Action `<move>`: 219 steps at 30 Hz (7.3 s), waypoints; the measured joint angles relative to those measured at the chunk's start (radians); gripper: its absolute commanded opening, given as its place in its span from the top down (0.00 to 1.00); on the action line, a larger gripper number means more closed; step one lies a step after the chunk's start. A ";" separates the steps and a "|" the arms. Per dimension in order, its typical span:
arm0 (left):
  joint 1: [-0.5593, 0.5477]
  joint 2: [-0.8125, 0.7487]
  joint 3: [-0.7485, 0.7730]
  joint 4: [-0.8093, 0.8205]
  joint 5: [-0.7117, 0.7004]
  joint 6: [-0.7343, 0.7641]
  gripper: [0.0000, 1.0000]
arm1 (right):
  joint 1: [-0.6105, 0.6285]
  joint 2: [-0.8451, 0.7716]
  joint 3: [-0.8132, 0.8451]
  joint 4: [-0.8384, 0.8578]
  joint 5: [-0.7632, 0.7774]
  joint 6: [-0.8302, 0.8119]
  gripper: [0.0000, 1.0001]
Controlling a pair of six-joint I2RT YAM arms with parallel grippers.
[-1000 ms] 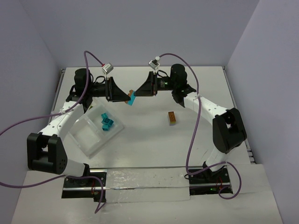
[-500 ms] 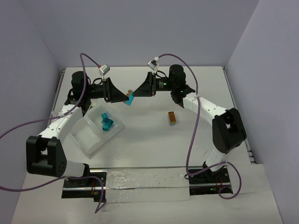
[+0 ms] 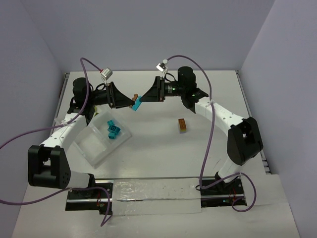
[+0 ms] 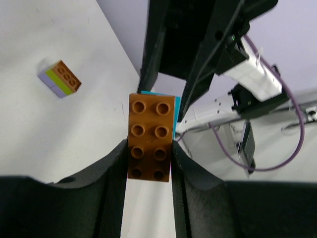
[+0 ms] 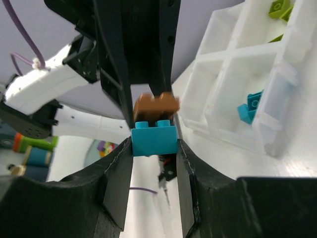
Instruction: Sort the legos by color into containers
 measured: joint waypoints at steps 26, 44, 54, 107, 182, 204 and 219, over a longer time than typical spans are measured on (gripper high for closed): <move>0.331 -0.077 0.175 -0.650 -0.393 0.258 1.00 | -0.018 -0.033 0.074 -0.466 0.313 -0.371 1.00; 0.503 0.041 0.222 -1.060 -1.192 0.339 0.96 | -0.018 -0.091 0.038 -0.507 0.341 -0.404 1.00; 0.503 0.095 0.197 -1.063 -1.311 0.337 0.42 | -0.018 -0.091 0.032 -0.513 0.334 -0.404 1.00; 0.308 -0.339 0.169 -1.031 -1.257 0.337 0.28 | 0.398 0.624 0.740 -0.681 0.675 -0.276 0.92; -0.218 0.082 0.491 -1.039 -1.005 0.385 0.17 | -0.081 0.034 -0.219 -0.718 1.012 -0.355 0.43; -0.312 0.027 0.340 -0.866 -1.135 0.234 0.01 | -0.081 -0.079 -0.180 -0.712 0.885 -0.318 1.00; -0.209 -0.059 0.276 -0.876 -0.936 0.354 0.09 | -0.081 -0.159 -0.230 -0.172 0.309 -0.091 1.00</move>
